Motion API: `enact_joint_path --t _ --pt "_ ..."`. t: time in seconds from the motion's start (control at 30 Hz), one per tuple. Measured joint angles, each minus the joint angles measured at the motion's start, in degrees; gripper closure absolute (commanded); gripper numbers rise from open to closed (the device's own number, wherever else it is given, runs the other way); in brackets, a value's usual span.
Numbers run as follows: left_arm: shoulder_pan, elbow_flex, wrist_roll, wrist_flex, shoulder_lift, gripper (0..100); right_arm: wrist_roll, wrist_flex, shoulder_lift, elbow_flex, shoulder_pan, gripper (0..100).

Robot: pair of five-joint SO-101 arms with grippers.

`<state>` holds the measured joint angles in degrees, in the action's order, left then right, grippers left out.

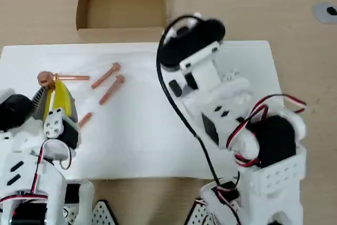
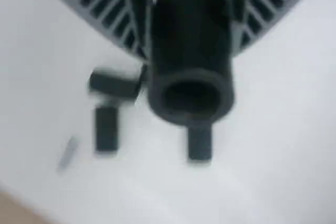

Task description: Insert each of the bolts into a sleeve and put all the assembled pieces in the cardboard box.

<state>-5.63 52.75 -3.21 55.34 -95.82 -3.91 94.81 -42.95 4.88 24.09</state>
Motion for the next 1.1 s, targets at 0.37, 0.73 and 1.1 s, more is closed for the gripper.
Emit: enact_joint_path --t 0.37,0.73,1.1 --pt "11.4 0.4 0.0 -5.1 0.3 100 0.8 -31.2 -20.7 37.9 7.1 98.8" --pt "15.2 0.4 6.4 -6.0 0.3 100 5.8 -59.7 -42.3 63.7 18.2 98.8" --pt "18.9 -5.3 5.9 -10.9 -0.1 100 11.1 -68.7 -44.2 73.0 25.2 98.8"
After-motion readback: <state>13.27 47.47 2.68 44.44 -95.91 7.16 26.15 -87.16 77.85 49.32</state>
